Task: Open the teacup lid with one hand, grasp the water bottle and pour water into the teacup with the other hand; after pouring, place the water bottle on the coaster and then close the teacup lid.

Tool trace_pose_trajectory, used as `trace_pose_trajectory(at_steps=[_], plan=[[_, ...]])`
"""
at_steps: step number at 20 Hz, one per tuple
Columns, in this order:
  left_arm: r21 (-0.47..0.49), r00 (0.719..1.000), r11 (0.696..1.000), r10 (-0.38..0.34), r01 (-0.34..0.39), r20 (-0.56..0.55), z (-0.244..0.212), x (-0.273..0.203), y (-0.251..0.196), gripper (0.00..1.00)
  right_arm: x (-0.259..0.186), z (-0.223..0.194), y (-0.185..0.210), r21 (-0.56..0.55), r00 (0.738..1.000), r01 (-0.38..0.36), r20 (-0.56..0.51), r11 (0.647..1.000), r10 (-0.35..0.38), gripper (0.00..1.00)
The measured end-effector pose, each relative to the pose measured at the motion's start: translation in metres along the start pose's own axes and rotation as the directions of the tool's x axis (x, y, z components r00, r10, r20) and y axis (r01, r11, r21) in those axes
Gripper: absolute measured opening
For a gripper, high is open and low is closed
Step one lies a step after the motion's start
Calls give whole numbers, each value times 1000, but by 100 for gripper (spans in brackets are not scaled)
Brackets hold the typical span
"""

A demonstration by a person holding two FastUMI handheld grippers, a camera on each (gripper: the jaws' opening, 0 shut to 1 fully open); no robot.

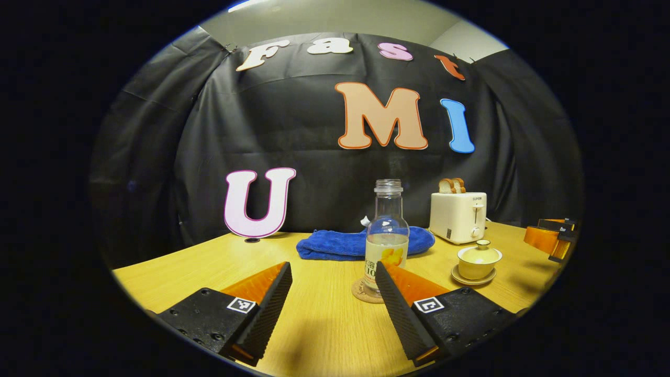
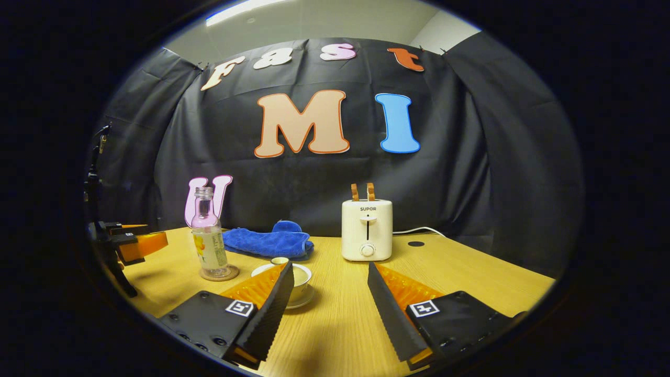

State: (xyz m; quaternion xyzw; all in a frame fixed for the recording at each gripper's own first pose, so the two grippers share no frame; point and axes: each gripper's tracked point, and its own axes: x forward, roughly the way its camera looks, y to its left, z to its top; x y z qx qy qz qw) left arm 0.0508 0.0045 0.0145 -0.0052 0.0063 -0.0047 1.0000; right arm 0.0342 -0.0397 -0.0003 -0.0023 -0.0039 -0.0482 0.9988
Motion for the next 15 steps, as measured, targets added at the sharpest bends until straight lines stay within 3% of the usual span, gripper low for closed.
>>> trace_pose_trajectory(at_steps=[2, 3, 4, 11, 15], plan=[[0, 1000, 1000, 1, -1, 2, 1, -1, 0, 93, 0, 0, -1, 0, 1000, 5, 0, 1000, -5, 91], [1, 1000, 1000, -1, 1, 1, 0, 0, -1, 93, 0, 0, -1, 0, 1000, 6, 1, 1000, -6, 87], [1, 1000, 1000, -3, 3, 1, 0, 0, -1, 93, 0, 0, -2, 0, 1000, 8, 0, 1000, -8, 91], [0, 1000, 1000, -4, 4, 2, 1, -1, 0, 93, 0, 0, -3, -1, 1000, 12, 1, 1000, -12, 87], [2, 1000, 1000, -7, 7, 4, 2, -1, -1, 93, 0, 0, -3, -1, 1000, 12, 1, 1000, -12, 91]])
